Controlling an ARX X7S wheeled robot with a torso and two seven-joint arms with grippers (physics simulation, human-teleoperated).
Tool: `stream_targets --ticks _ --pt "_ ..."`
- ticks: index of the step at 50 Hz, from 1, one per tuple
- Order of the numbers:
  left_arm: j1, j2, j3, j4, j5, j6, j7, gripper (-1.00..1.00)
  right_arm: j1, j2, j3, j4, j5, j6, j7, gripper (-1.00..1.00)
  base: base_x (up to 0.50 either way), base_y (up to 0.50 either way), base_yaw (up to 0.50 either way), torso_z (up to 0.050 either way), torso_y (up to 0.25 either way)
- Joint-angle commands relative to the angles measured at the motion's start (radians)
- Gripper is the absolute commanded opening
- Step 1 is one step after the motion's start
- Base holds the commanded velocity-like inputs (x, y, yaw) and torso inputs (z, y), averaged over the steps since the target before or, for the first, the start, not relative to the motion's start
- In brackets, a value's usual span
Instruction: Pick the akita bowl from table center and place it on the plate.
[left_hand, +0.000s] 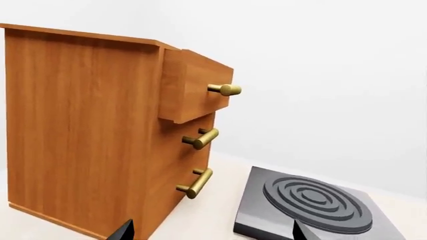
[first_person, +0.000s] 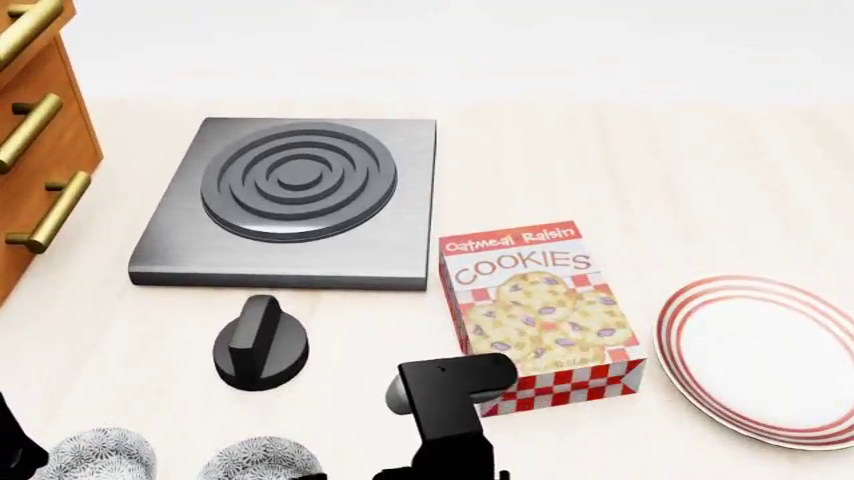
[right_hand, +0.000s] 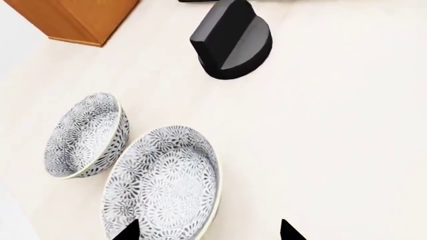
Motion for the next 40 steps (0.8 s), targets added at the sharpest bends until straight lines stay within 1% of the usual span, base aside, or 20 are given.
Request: stream_targets --ticks 1,23,28,40 --pt "0.0 -0.006 0.007 -0.002 -0.003 0.002 -0.005 1.0 0.042 0.006 0.007 0.042 0.005 -0.015 -0.001 1.0 0.0 0.0 0.0 0.0 0.0" --pt "0.009 -0.016 0.005 0.02 -0.026 -0.003 -0.016 1.0 0.117 0.002 -0.077 0.259 -0.058 -0.151 -0.08 1.0 0.0 0.0 0.0 0.0 0.0" --pt "0.012 -0.018 0.007 0.022 -0.028 0.0 -0.017 1.0 0.129 0.0 -0.086 0.282 -0.059 -0.157 -0.088 1.0 0.0 0.0 0.0 0.0 0.0" --pt "0.012 -0.02 0.002 0.01 -0.039 0.007 -0.021 1.0 0.168 -0.008 -0.158 0.322 -0.071 -0.156 -0.12 1.0 0.0 0.0 0.0 0.0 0.0"
